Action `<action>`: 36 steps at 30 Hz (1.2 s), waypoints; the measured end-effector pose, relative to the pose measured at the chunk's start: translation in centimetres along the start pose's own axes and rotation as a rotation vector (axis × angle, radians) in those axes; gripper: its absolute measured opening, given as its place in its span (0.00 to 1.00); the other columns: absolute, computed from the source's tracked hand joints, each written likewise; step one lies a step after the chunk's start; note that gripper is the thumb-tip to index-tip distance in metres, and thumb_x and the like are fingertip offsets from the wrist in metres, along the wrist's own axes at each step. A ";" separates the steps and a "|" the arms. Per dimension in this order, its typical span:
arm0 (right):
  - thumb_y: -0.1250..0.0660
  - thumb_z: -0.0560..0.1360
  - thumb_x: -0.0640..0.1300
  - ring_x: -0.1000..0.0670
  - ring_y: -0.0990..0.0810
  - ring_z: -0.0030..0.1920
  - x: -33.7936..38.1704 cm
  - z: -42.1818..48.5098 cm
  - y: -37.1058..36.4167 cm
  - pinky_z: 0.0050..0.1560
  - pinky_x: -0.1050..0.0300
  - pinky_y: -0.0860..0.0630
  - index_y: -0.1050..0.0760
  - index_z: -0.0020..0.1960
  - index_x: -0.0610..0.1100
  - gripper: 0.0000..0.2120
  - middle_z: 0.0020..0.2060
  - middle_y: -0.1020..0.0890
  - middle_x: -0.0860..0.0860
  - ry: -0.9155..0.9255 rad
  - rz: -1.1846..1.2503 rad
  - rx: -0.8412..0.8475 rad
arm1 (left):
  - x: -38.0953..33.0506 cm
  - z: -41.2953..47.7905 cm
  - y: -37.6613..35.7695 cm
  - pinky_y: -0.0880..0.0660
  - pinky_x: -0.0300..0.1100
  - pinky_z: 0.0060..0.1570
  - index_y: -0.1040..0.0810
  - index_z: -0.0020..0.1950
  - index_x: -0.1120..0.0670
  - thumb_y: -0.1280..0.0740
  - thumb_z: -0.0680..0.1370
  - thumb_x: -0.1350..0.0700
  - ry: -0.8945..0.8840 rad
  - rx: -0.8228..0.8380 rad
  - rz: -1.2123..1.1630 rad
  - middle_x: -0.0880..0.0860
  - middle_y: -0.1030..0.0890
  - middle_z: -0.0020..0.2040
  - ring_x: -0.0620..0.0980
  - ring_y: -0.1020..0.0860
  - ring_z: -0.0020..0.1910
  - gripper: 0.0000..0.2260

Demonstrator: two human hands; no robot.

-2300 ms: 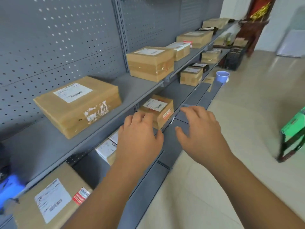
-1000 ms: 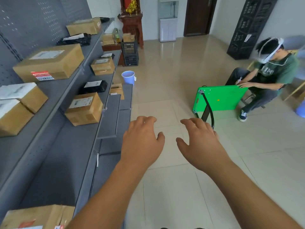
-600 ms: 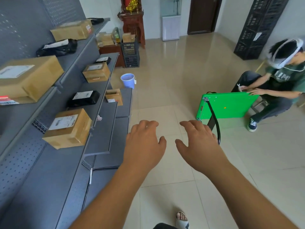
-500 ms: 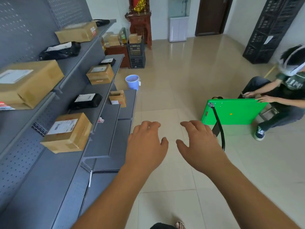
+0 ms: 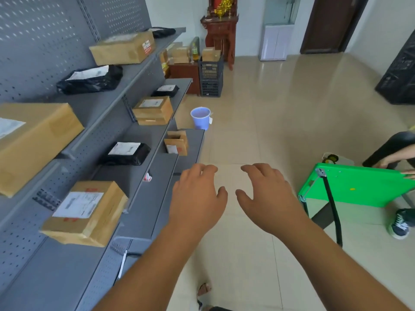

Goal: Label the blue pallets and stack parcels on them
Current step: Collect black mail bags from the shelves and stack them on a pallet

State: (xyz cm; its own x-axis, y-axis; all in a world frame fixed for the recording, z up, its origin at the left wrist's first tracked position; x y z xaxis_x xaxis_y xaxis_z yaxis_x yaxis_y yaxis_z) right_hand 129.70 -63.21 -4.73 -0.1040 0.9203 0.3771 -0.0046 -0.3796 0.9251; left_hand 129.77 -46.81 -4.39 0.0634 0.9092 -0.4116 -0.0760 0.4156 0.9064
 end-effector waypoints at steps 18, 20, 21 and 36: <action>0.37 0.79 0.55 0.45 0.31 0.69 0.5 29.8 -2.0 0.66 0.48 0.32 0.34 0.76 0.51 0.26 0.72 0.30 0.51 -0.042 0.079 -0.035 | 6.6 29.8 -1.2 0.30 0.50 0.65 0.28 0.73 0.47 0.34 0.81 0.46 -0.004 0.007 -0.030 0.47 0.28 0.72 0.52 0.31 0.70 0.21; 0.37 0.79 0.55 0.45 0.31 0.69 0.2 33.3 -2.3 0.66 0.48 0.32 0.34 0.76 0.51 0.26 0.72 0.30 0.52 -0.005 0.091 -0.019 | 6.8 32.6 -1.5 0.29 0.51 0.65 0.28 0.72 0.47 0.34 0.81 0.46 0.024 -0.009 -0.021 0.47 0.28 0.71 0.52 0.30 0.69 0.20; 0.36 0.79 0.55 0.45 0.31 0.69 -0.1 35.0 -2.4 0.66 0.48 0.32 0.34 0.76 0.51 0.26 0.71 0.30 0.52 0.016 0.100 -0.013 | 6.8 34.1 -1.6 0.28 0.51 0.64 0.27 0.71 0.47 0.34 0.80 0.46 0.040 -0.019 -0.015 0.47 0.27 0.70 0.53 0.30 0.68 0.19; 0.33 0.78 0.50 0.44 0.28 0.64 7.4 55.7 -1.2 0.62 0.47 0.27 0.28 0.70 0.49 0.21 0.65 0.25 0.50 0.502 0.296 0.134 | 11.4 45.6 4.4 0.30 0.52 0.65 0.27 0.73 0.49 0.33 0.80 0.49 0.465 -0.316 0.039 0.49 0.27 0.71 0.54 0.29 0.68 0.21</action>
State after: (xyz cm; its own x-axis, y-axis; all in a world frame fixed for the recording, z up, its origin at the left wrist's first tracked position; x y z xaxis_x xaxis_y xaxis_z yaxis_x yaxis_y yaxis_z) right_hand 184.36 -50.70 -0.62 -0.5390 0.6076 0.5833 0.2183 -0.5681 0.7935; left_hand 175.57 -35.81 -0.78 -0.3852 0.8102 -0.4419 -0.3683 0.3041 0.8786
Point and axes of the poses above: each hand's wrist, its own z-axis towards the middle knuckle, its own y-axis out of the back of the hand, x = y × z, the point moved 3 cm from there along z, towards the middle knuckle
